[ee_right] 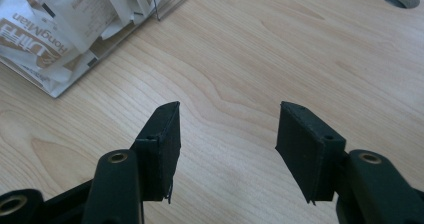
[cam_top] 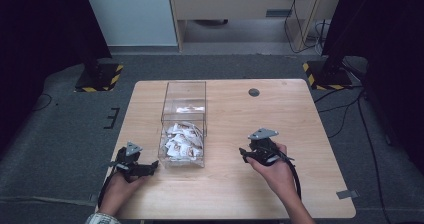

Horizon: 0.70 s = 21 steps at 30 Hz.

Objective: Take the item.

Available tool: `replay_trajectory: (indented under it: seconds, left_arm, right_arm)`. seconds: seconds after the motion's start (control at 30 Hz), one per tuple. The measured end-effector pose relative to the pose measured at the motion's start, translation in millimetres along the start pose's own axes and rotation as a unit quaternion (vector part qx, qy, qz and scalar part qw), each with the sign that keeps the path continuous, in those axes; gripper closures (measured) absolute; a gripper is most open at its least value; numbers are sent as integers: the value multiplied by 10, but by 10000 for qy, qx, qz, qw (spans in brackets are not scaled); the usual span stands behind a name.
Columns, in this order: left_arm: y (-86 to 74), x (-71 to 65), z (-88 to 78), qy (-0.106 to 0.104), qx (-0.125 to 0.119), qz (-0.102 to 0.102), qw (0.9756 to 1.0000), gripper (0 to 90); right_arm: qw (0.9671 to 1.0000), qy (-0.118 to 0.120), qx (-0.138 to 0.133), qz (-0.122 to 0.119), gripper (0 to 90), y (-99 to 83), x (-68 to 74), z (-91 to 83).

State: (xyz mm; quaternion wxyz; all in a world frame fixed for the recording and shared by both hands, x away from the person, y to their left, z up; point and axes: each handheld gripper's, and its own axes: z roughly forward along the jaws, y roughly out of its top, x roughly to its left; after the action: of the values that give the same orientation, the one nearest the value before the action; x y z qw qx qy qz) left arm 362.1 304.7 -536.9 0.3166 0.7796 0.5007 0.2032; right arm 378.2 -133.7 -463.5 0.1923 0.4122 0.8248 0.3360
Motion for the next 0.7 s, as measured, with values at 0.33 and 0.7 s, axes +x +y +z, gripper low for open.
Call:
replay_trajectory:
  seconds: [0.33,0.7]
  left_arm:
    - [2,0,2,1,1,1,10000,0]
    - [2,0,2,0,0,-2,10000,0]
  right_arm:
    - [9997,182,-124,-69,521,232,46,-72]
    - [9985,392,-204,-314,585,561,202,-65]
